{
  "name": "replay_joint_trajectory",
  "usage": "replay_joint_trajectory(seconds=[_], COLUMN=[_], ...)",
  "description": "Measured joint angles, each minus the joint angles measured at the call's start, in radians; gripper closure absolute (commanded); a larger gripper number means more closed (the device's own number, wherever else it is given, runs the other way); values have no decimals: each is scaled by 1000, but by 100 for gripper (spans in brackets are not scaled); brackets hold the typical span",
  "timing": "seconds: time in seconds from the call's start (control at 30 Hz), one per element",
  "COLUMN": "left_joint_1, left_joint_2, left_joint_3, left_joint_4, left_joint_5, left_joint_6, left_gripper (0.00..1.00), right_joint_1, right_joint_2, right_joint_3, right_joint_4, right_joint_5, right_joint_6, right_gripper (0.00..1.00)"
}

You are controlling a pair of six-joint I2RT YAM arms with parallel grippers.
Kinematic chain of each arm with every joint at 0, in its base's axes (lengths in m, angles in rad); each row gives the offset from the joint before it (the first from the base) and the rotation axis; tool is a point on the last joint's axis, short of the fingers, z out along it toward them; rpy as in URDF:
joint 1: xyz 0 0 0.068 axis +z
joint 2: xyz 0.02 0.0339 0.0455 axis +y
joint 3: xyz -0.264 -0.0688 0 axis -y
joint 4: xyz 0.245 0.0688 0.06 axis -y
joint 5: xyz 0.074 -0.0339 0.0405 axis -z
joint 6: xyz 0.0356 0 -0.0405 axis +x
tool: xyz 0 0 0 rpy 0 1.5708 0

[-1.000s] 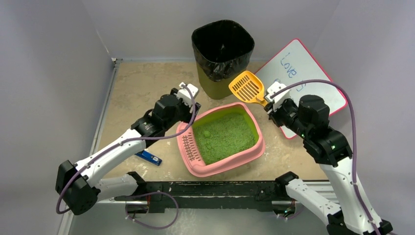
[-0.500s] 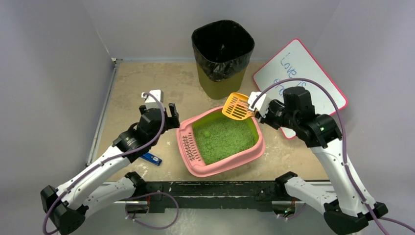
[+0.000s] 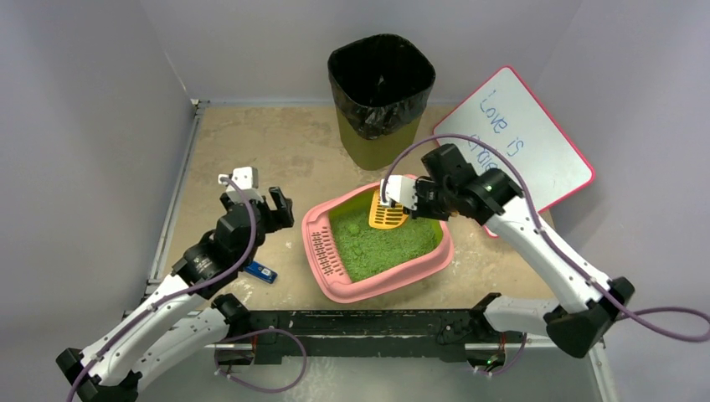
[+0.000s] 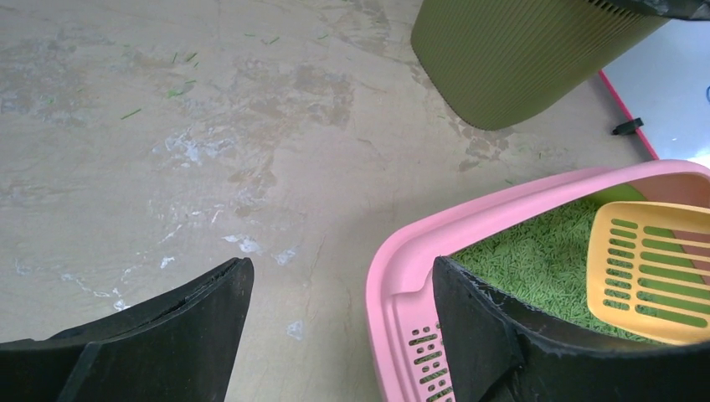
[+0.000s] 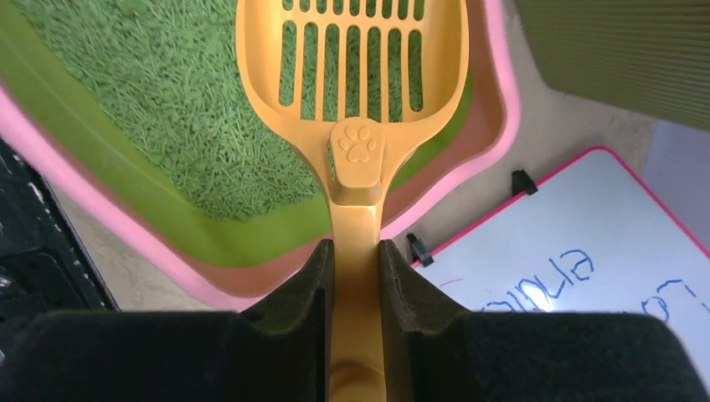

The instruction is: Clean the litter box

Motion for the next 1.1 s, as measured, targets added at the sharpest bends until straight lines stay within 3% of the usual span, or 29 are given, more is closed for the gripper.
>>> replay_joint_trajectory(seconds=[0.27,1.1], left_joint_1=[0,0], left_joint_2=[48,58], left_joint_3=[0,0], left_joint_4=[-34,-69], left_joint_5=[16,7], left_joint_6=[0,0], left_gripper=[23,24], right_joint_1=[0,49], right_joint_2=[163,321], right_joint_3=[13,-3], right_joint_4=[-37,36], right_joint_5=[43,31], right_joint_6=[-40,-93], right_gripper=[100,100])
